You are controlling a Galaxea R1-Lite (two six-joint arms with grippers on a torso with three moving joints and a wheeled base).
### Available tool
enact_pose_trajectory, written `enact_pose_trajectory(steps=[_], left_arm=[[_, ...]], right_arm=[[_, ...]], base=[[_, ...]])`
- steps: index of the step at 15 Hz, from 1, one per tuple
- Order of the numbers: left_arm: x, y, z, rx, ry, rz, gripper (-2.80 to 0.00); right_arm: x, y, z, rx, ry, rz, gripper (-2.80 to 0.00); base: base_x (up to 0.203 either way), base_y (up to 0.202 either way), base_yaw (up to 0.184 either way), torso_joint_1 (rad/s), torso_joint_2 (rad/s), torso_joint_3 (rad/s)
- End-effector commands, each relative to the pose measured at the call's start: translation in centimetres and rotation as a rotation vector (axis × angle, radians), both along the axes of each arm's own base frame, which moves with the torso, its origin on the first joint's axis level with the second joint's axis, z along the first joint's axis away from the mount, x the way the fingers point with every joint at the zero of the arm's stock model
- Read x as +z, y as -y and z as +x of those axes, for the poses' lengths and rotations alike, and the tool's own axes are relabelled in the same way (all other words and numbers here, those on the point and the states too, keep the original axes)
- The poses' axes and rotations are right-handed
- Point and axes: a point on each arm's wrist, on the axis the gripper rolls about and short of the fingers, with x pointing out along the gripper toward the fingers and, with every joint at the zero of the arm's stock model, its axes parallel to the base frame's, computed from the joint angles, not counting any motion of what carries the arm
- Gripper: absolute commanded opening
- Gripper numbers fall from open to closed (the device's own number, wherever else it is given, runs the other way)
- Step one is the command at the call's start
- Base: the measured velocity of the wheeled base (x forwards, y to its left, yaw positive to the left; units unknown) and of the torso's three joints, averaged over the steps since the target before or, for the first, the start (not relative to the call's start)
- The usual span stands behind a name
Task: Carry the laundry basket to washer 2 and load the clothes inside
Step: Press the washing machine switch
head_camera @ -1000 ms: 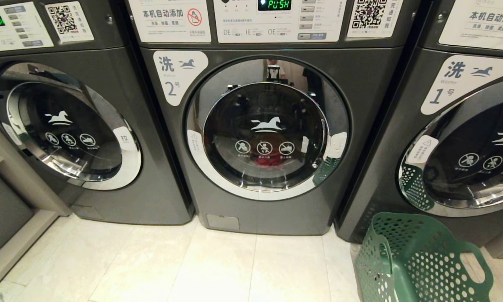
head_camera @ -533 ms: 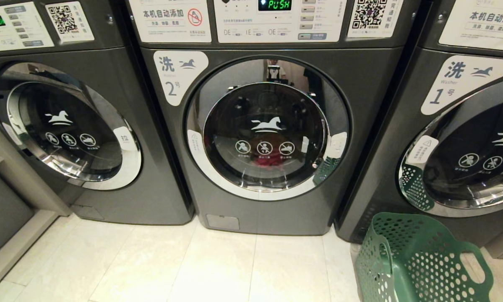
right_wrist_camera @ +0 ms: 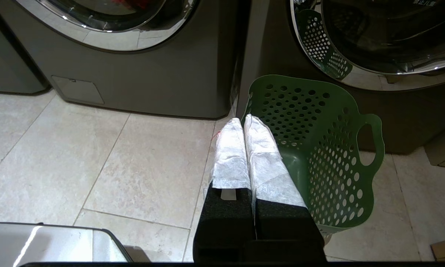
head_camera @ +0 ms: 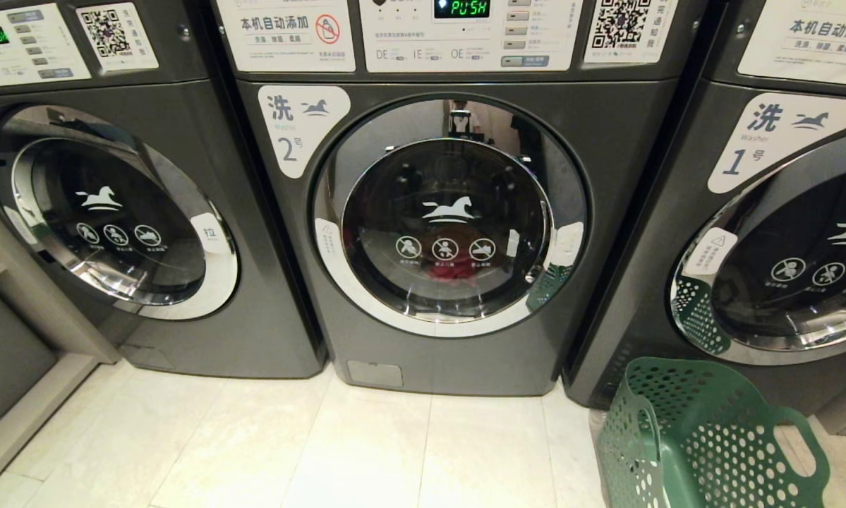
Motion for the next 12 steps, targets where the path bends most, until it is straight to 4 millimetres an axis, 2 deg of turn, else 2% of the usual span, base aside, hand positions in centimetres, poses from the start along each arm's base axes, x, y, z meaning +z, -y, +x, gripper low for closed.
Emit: enact_pose_trajectory(steps=[1,12], left_arm=[[-1.51,-0.02,-0.53,0.026,0.037,-0.013,-2.8],[-1.55,-0.02,-0.5,0.027,0.029,-0.019,-2.8]], right_arm=[[0.0,0.0,0.0,0.002,-0.001,0.0,-2.8],[0.0,0.0,0.0,-0.001,-0.001,0.001,-2.8]], base=[[0.0,0.0,0.0,0.0,0.0,0.0],[0.0,0.0,0.0,0.0,0.0,0.0]])
